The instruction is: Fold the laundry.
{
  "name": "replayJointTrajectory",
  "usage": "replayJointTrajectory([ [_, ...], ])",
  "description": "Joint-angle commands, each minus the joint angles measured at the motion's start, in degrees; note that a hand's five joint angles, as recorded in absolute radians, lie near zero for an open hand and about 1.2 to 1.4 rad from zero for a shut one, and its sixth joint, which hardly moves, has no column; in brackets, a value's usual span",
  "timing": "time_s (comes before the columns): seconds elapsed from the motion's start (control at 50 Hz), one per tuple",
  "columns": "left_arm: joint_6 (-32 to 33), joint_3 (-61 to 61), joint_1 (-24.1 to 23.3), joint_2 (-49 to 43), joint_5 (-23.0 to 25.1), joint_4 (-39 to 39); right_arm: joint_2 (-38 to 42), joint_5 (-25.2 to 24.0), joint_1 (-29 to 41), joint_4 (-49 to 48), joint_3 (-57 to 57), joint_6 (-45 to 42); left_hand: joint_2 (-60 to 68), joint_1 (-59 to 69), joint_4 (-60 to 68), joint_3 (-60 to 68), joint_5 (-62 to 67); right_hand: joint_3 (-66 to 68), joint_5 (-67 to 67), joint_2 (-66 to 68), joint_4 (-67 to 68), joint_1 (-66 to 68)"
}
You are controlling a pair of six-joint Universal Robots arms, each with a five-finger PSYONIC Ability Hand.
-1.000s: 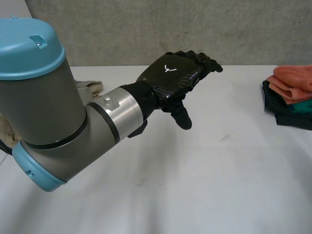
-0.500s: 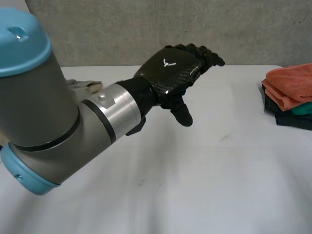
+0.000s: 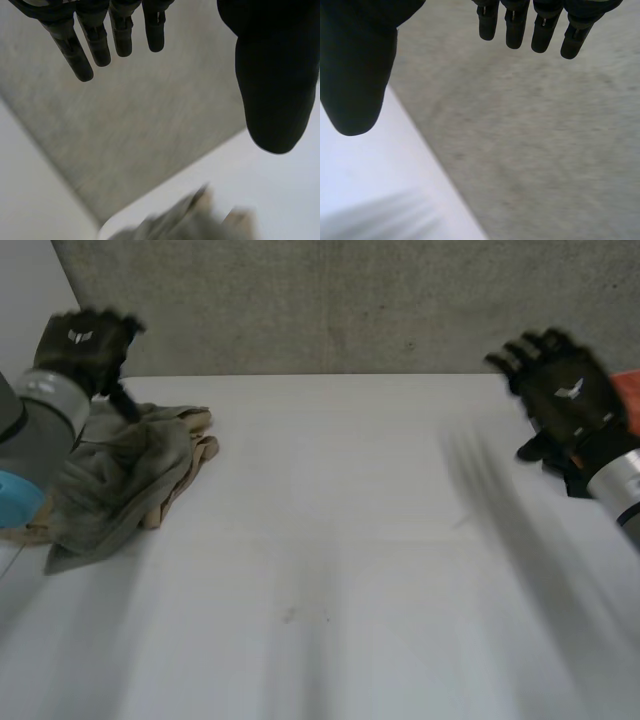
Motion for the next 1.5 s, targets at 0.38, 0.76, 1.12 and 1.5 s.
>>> replayJointTrajectory([
  [0.38, 11.6, 3.8, 6.4, -16.9, 9.7, 8.5, 3.8, 4.2, 2.9, 1.3, 6.9, -8.8, 66.1, 66.2, 66.0, 66.9, 67.1, -2.2, -2.6, -2.3, -2.3, -3.4],
  [0.76, -19.8, -1.1, -16.9, 2.8, 10.2, 10.8, -0.2, 14.9, 2.8, 1.4, 5.4, -7.8, 66.1, 66.2, 66.0, 66.9, 67.1, -2.2, -2.6, -2.3, -2.3, -3.4],
  [1.12, -19.2, -3.4, -30.8, -5.3, 9.6, 10.2, -0.7, 16.4, 3.0, 9.1, 2.8, -7.9, 5.5, 5.7, 5.5, 6.3, 6.6, -2.2, -2.6, -2.3, -2.3, -3.4],
  [1.5, 9.3, -12.9, -4.9, -3.9, 11.7, 6.5, -0.5, 15.6, 14.6, 36.1, 0.3, 7.0, 4.5, 4.7, 4.5, 5.3, 5.6, -2.2, -2.6, -2.3, -2.3, -3.4],
])
